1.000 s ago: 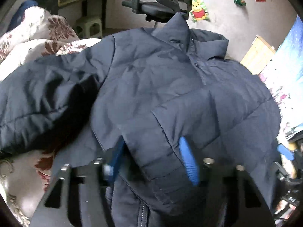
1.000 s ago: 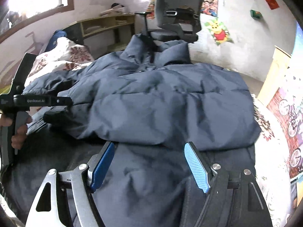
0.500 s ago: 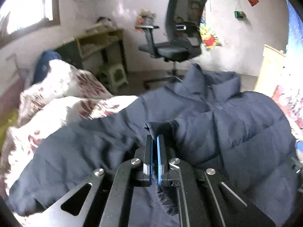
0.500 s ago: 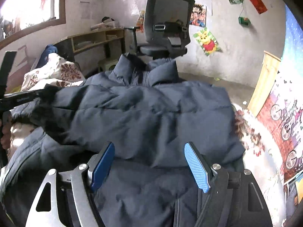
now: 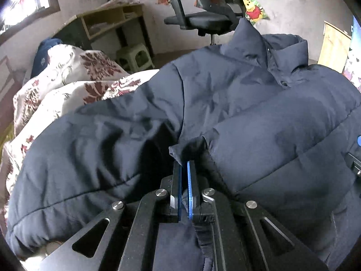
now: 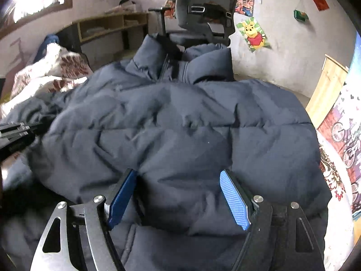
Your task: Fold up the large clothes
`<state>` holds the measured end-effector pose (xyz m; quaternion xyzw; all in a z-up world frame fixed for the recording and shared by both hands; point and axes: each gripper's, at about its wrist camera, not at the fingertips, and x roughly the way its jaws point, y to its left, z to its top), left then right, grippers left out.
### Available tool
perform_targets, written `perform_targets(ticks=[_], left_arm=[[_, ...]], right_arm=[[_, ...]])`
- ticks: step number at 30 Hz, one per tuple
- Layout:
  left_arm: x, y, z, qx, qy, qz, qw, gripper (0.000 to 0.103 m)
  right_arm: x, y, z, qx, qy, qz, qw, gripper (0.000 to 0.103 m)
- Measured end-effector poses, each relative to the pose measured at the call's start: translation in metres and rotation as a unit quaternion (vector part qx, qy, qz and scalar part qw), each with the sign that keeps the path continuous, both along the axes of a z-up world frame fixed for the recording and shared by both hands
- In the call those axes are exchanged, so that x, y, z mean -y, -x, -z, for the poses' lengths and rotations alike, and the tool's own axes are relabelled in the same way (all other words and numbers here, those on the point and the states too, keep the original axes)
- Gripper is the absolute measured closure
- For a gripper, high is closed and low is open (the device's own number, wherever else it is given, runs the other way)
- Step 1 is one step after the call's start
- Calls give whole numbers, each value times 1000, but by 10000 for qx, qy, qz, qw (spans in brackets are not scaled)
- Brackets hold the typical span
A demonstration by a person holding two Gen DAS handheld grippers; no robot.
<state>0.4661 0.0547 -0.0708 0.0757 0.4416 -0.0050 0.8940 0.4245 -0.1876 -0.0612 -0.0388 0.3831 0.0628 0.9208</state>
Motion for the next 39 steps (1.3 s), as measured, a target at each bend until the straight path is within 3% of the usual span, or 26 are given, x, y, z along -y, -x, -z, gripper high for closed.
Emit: perform_targets(ticks=[6,14,19,21,26,28,32,35,39], left_arm=[[0,-1,7,-101,118,25,9999,98],[-16,11,-16,111,723,-30,9973,89],[-24,39,-45,570,616,-127,9964,33],[-26,50,-57,772,600,-77,9952,28],[-35,74,-84,1030,398,-142,9938,19],[-44,84,-91,1100,402,-275,9927,13],[-68,97,-101,1063,510,-467,9919,11],[-92,107,-105,950,430,-797,9914,11],[-145,133,-113,914,754,-1469,9820,11]], right_arm=[[-3,-2,8,51,71,11,10000,24],[1,6,1,246,-56,48,9997,21],[-4,19,-16,558,-123,44,9984,21],[-11,23,-24,646,-121,-71,9978,19],[-36,29,-42,771,-175,-389,9961,16],[-47,31,-48,801,-243,-484,9953,9],[-74,35,-60,956,-242,-610,9933,5],[-94,36,-65,1004,-231,-783,9916,4],[-114,30,-65,883,-395,-918,9911,3]])
